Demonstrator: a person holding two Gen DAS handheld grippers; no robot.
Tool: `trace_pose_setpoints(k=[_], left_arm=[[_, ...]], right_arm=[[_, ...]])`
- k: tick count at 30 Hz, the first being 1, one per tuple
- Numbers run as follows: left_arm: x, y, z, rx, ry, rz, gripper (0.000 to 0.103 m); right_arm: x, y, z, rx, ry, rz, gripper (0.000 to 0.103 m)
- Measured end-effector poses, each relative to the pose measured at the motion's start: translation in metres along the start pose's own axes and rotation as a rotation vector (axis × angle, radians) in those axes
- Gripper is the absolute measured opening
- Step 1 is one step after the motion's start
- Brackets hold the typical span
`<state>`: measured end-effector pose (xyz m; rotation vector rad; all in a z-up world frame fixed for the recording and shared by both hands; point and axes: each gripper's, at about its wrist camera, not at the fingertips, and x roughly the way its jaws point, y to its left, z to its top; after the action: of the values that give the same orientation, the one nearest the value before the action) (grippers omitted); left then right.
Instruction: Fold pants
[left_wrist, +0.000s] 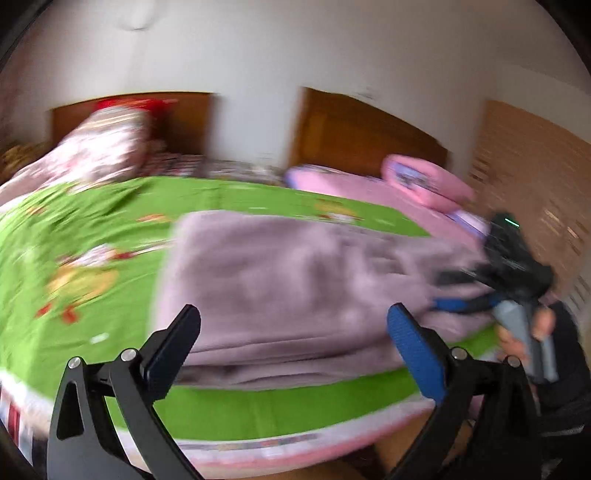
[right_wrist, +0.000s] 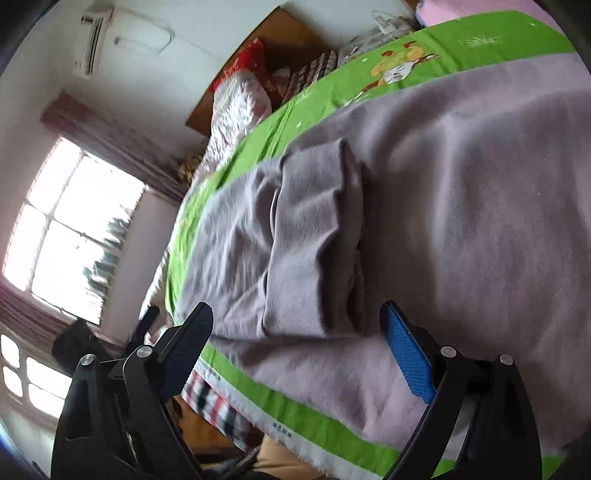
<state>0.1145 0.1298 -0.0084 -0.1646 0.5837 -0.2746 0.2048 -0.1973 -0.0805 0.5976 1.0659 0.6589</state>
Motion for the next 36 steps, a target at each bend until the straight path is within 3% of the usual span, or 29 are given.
trace_pose_setpoints(k=[4,7,9,10,11,15,17,18,21,28,32,36], left_arm=[[0.003,0.042,-0.01,-0.105,0.038,0.173,0.101],[0.001,0.053,-0.02,-0.129,0.05,0.201,0.101],[-0.004,0.057,-0.026,-0.132,0.047,0.202,0.101],[-0.001,0.057,-0.028,-0.131,0.05,0.205,0.101],[0.0,0.058,-0.029,-0.127,0.053,0.216,0.101],[-0.001,0.063,-0.035,-0.136,0.06,0.232,0.101],[-0.003,0.065,-0.038,-0.141,0.061,0.24,0.101],[-0.004,0.065,-0.039,-0.142,0.063,0.24,0.101],[-0.004,0.064,-0.042,-0.139,0.07,0.235,0.101],[0.006,0.046,-0.037,-0.084,0.096,0.226,0.101],[0.016,0.033,-0.028,-0.019,0.123,0.228,0.101],[0.038,0.033,-0.021,0.003,0.175,0.296,0.101]], right_arm=[[0.018,0.017,-0.001,-0.078,0.094,-0.09,0.09],[0.034,0.026,0.001,-0.149,0.14,-0.154,0.099],[0.041,0.034,0.005,-0.178,0.175,-0.18,0.099],[0.043,0.035,0.007,-0.17,0.181,-0.169,0.098],[0.044,0.034,0.01,-0.152,0.18,-0.124,0.088],[0.041,0.014,0.013,-0.053,0.114,-0.094,0.047],[0.036,0.001,0.01,-0.002,0.077,-0.051,0.04],[0.034,-0.002,0.006,0.004,0.056,-0.05,0.028],[0.03,-0.005,0.001,-0.01,0.026,-0.044,0.022],[0.016,0.009,0.0,-0.082,-0.093,0.021,0.019],[-0.005,0.036,0.012,-0.133,-0.166,0.048,0.019],[-0.019,0.073,0.025,-0.221,-0.225,0.072,0.018]])
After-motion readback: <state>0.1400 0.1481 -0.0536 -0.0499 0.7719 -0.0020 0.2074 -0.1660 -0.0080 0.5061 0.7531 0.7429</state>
